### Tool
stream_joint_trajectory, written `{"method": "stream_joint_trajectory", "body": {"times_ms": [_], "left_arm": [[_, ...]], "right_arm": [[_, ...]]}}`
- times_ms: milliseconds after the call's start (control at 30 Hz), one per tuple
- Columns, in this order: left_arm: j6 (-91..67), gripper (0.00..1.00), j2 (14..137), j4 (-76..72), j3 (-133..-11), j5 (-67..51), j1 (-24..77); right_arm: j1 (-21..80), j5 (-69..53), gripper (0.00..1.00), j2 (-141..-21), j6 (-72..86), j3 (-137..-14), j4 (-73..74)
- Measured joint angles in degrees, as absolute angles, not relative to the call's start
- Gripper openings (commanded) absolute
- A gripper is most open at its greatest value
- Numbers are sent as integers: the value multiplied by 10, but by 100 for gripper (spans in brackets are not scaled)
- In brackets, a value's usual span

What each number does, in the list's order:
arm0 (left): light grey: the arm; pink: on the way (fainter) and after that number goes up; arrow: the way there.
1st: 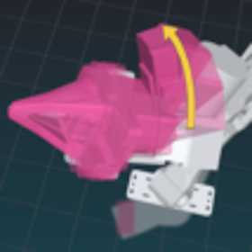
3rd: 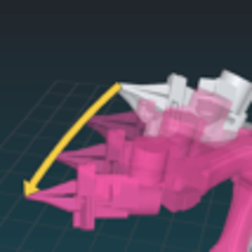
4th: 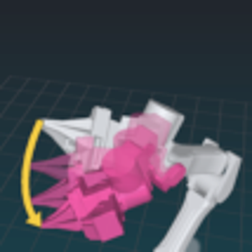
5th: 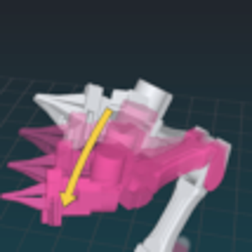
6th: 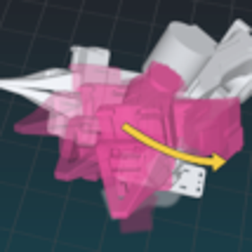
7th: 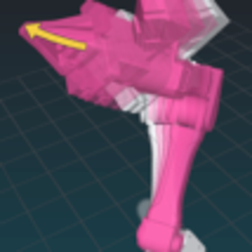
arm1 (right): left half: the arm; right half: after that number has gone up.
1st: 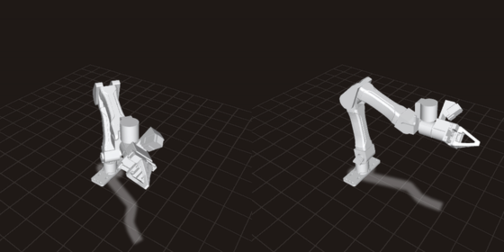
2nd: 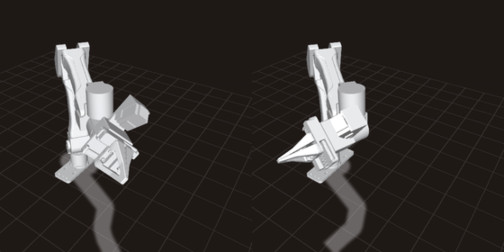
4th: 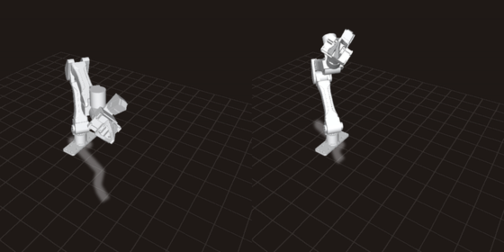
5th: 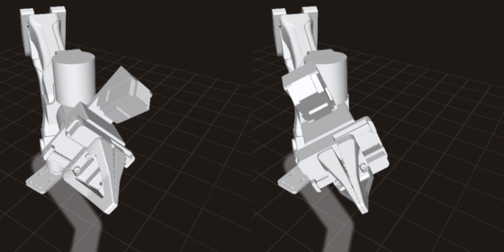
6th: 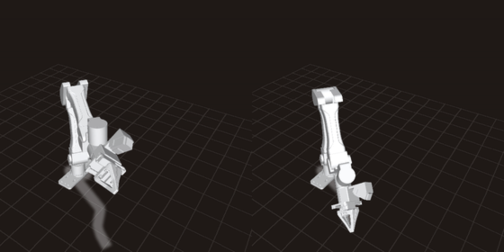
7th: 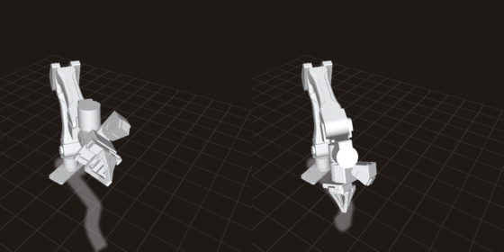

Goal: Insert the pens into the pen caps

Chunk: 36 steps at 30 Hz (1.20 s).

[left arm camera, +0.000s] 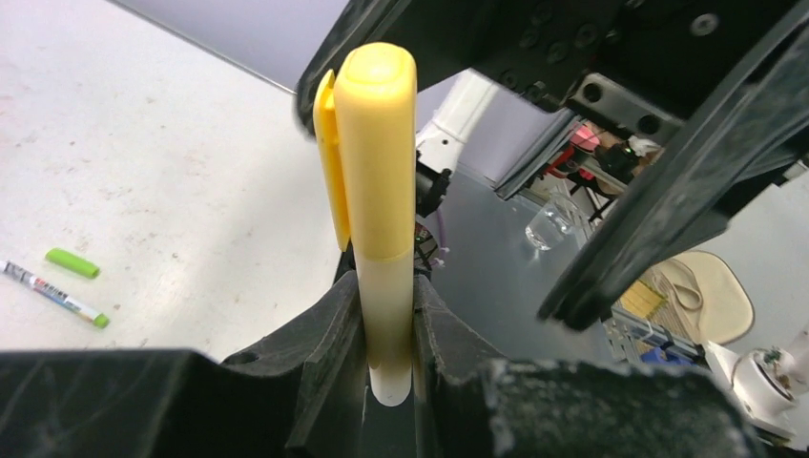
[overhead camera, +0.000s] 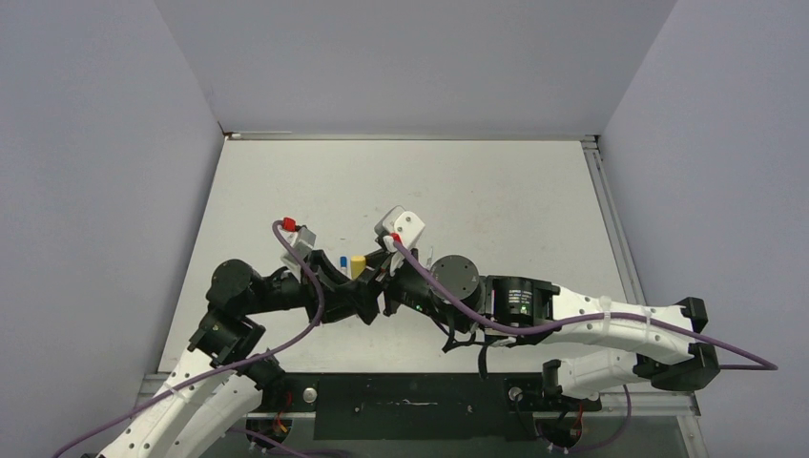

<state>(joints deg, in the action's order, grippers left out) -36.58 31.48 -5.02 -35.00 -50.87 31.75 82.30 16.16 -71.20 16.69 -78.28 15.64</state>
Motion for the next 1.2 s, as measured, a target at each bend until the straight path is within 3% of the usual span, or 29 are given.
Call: {"method": "stream_joint_trajectory", "body": {"times_ms": [333,600,867,1100,1200], "left_arm": [[-314,0,329,68,-350,-418,319],[-287,0,448,135,-376,-321,346],[-275,0,564,197,-424,-203,363],[-274,0,633,238,-440,-88,363],[-277,5,661,251,-448,-48,363]], "right_arm": [[826,354,68,-642,204,-774,203],[805,487,70,-638,282,-757,324],[694,462,73,-672,321,-706,403],[672,422,74,-709,323,-675,423],[668,406,74,-712,322,-658,421]]}}
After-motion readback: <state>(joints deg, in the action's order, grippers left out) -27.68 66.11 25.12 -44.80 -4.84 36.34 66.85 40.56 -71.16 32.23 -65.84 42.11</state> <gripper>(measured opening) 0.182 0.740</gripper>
